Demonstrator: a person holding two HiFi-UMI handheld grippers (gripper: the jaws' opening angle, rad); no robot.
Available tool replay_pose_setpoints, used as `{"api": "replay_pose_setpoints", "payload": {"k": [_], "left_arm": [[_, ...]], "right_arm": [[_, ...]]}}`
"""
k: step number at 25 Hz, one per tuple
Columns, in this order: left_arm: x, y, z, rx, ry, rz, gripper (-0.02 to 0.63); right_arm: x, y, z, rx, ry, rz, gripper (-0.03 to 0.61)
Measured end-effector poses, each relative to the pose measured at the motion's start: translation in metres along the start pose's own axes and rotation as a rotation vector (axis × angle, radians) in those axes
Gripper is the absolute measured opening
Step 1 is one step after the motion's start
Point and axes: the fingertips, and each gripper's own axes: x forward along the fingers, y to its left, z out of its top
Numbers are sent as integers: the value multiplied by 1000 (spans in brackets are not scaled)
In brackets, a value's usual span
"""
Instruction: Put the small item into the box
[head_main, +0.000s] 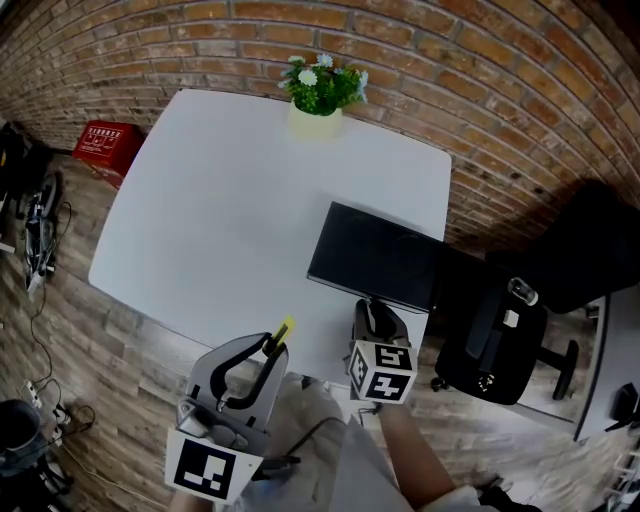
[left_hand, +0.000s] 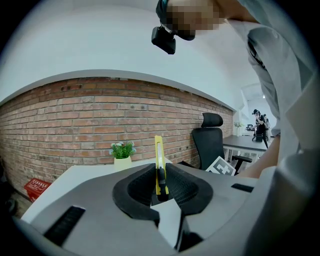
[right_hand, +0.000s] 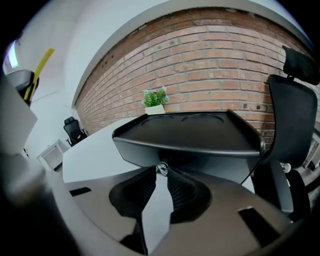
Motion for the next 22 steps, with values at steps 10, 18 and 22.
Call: {"api": "replay_pose_setpoints", "payload": {"k": [10,18,22], "left_arm": [[-2,4,0,6,-1,2,74],[-5,3,-4,-8,-5,1,74],[-8,3,-4,-14,-17,2,74]], "right_arm": [[-3,3,-3,-9,-5,-17,89],[-16,12,-17,-20,-2,-26,89],[-24,18,-25,-25,9,-22,89]]}}
